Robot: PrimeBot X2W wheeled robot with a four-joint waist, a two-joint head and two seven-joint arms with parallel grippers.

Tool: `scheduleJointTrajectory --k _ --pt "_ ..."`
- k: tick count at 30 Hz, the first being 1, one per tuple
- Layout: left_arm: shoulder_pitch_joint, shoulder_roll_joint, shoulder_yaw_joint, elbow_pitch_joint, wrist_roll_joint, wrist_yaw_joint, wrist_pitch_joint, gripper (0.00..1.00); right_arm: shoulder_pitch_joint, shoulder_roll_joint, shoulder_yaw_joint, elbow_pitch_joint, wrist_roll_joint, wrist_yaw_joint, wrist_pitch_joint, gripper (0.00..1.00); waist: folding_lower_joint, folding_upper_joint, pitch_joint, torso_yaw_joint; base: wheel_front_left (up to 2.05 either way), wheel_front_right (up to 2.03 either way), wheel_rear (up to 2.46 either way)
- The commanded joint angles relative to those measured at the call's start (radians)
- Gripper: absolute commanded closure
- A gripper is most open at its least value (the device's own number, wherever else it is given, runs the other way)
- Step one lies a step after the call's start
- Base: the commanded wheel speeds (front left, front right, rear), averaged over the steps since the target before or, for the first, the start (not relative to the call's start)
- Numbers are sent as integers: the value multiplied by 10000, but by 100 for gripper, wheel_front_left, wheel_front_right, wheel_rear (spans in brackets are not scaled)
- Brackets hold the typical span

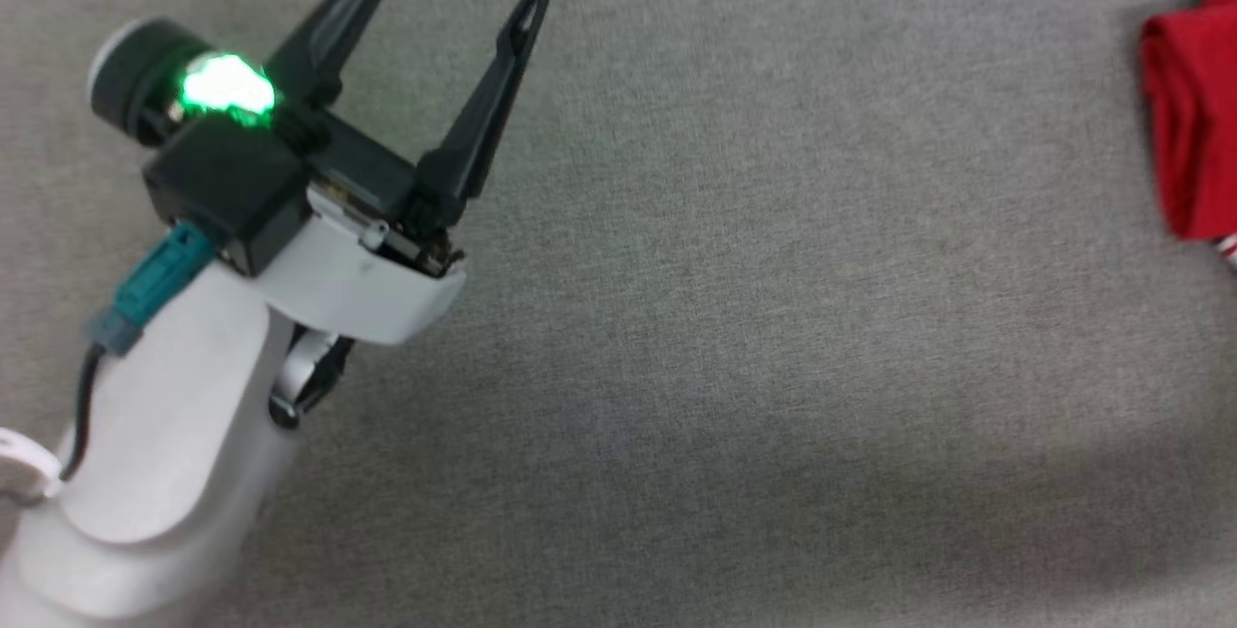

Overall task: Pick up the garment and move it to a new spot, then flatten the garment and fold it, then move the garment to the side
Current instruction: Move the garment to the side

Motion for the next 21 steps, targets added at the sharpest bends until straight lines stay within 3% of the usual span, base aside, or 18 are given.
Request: scheduleJointTrajectory --k 1,11,18,19,20,21 --pt "-254 93 -61 -1 -60 -20 1 0 -352 -98 -178 174 -271 -13 -205 100 0 0 657 -225 0 0 0" --pt "-1286 442 -443 18 -118 -20 1 0 -2466 148 -387 2339 -2453 -11 -1745 100 0 0 1403 -140 0 0 0" --pt "-1206 534 -294 133 -103 -20 1 0 -3247 343 -292 3747 -3172 -12 -2424 100 0 0 1466 -130 0 0 0" --pt "-1177 532 -274 148 -110 -22 1 0 -3347 383 -276 3933 -3221 -12 -2466 89 0 0 1447 -133 0 0 0" --pt "-1136 515 -258 174 -116 -20 1 0 -3444 405 -260 4090 -3278 -12 -2545 60 0 0 1408 -126 0 0 0" --pt "-1083 496 -225 208 -120 -20 1 0 -3530 376 -239 4218 -3324 -12 -2615 16 0 0 1355 -122 0 0 0"
